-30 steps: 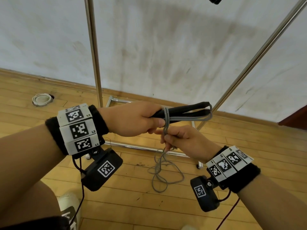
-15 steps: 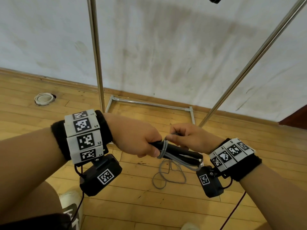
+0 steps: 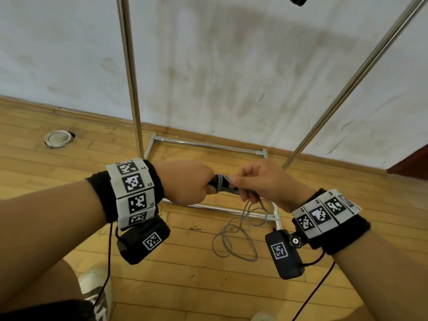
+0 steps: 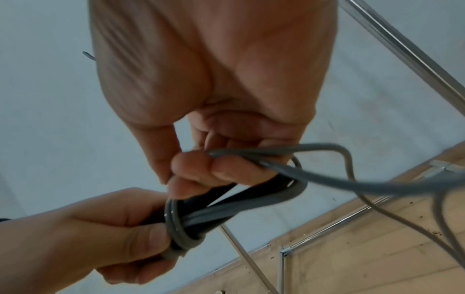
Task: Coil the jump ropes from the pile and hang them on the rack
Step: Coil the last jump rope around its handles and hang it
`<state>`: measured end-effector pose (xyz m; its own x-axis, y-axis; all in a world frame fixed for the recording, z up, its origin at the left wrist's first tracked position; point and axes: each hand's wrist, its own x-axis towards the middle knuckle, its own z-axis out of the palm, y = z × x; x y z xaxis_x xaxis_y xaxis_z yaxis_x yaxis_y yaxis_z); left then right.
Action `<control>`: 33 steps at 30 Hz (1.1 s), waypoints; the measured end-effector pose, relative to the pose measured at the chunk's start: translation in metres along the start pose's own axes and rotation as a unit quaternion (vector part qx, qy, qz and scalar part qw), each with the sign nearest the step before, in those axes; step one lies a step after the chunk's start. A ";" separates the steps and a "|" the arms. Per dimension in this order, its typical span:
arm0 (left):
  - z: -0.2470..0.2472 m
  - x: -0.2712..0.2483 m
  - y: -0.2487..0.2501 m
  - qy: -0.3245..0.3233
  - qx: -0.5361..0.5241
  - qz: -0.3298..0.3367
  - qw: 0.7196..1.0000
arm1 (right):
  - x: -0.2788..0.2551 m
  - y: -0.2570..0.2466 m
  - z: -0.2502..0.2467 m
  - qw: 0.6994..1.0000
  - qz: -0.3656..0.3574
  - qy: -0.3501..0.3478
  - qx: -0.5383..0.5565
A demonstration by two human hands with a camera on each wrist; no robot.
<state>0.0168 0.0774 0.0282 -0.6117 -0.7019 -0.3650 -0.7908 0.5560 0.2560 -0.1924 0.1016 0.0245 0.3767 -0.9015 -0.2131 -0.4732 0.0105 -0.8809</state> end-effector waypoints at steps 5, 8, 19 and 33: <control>-0.004 0.006 -0.003 0.081 -0.075 0.002 0.994 | 0.000 0.000 0.014 0.994 -0.044 0.082 0.058; -0.010 0.006 -0.007 0.134 -0.134 0.012 0.982 | -0.001 -0.001 0.016 0.985 -0.072 0.104 0.121; -0.015 -0.004 -0.004 0.161 -0.210 0.059 0.963 | -0.012 0.014 0.014 0.991 -0.055 0.115 0.035; -0.017 -0.029 0.005 0.078 -0.245 0.150 0.955 | -0.014 0.032 0.016 0.998 0.003 -0.036 -0.061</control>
<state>0.0302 0.0932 0.0558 -0.7784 -0.6225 -0.0806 -0.4713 0.4948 0.7301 -0.2002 0.1219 -0.0074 0.4270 -0.8685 -0.2519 -0.5670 -0.0401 -0.8228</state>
